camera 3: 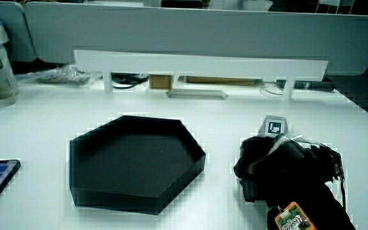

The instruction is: Place paper clip on desk

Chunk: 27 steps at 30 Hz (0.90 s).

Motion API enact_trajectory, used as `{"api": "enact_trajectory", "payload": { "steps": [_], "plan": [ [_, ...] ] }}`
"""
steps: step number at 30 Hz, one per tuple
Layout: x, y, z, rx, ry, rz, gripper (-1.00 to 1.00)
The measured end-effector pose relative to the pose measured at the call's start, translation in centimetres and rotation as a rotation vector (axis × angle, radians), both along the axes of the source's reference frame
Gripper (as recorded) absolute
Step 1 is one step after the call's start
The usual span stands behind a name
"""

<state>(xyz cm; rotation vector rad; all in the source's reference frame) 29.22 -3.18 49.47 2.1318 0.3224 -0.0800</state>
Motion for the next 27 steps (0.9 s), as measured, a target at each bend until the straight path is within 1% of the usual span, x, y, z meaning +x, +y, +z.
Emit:
{"api": "enact_trajectory", "payload": {
  "steps": [1, 2, 3, 4, 5, 6, 7, 8, 9, 10, 11, 12, 13, 14, 15, 16, 18, 20, 22, 23, 24, 25, 26, 27],
  "plan": [
    [0.1, 0.0, -0.1, -0.004, -0.009, 0.018, 0.00],
    [0.1, -0.1, -0.1, 0.013, 0.010, 0.009, 0.00],
    [-0.1, -0.2, -0.2, 0.010, -0.006, 0.005, -0.04],
    [-0.2, -0.2, -0.3, -0.009, -0.024, 0.010, -0.09],
    [0.0, -0.2, 0.0, -0.018, 0.009, 0.023, -0.13],
    [-0.1, -0.2, -0.2, -0.010, -0.009, 0.026, -0.17],
    [0.1, -0.2, 0.0, -0.026, -0.024, 0.036, -0.22],
    [0.1, -0.2, -0.1, -0.036, -0.028, 0.039, -0.26],
    [0.2, -0.2, 0.0, -0.038, -0.033, 0.029, -0.30],
    [0.2, -0.2, -0.2, -0.035, -0.021, 0.038, -0.35],
    [0.1, -0.2, -0.1, -0.042, -0.033, 0.035, -0.39],
    [0.0, -0.2, -0.3, -0.039, -0.034, 0.032, -0.43],
    [0.1, -0.2, -0.1, -0.042, -0.029, 0.042, -0.48],
    [0.2, -0.2, 0.0, -0.040, -0.036, 0.040, -0.52],
    [0.1, -0.2, 0.0, -0.049, -0.035, 0.036, -0.57],
    [0.1, -0.2, 0.1, -0.059, -0.040, 0.045, -0.61],
    [0.0, -0.1, 0.2, -0.090, -0.059, 0.046, -0.70],
    [0.5, 0.0, 0.8, -0.119, -0.031, 0.060, -0.78],
    [0.8, 0.1, 0.8, -0.150, -0.070, 0.058, -0.87],
    [1.2, 0.1, 0.8, -0.119, -0.061, 0.070, -0.91],
    [1.4, 0.0, 0.6, -0.108, -0.076, 0.080, -0.96],
    [1.3, -0.2, 0.1, -0.088, -0.094, 0.065, -1.00],
    [1.6, -0.4, 0.0, -0.085, -0.086, 0.071, -1.00],
    [1.7, -0.7, -0.5, -0.046, -0.089, 0.051, -1.00]
  ]
}}
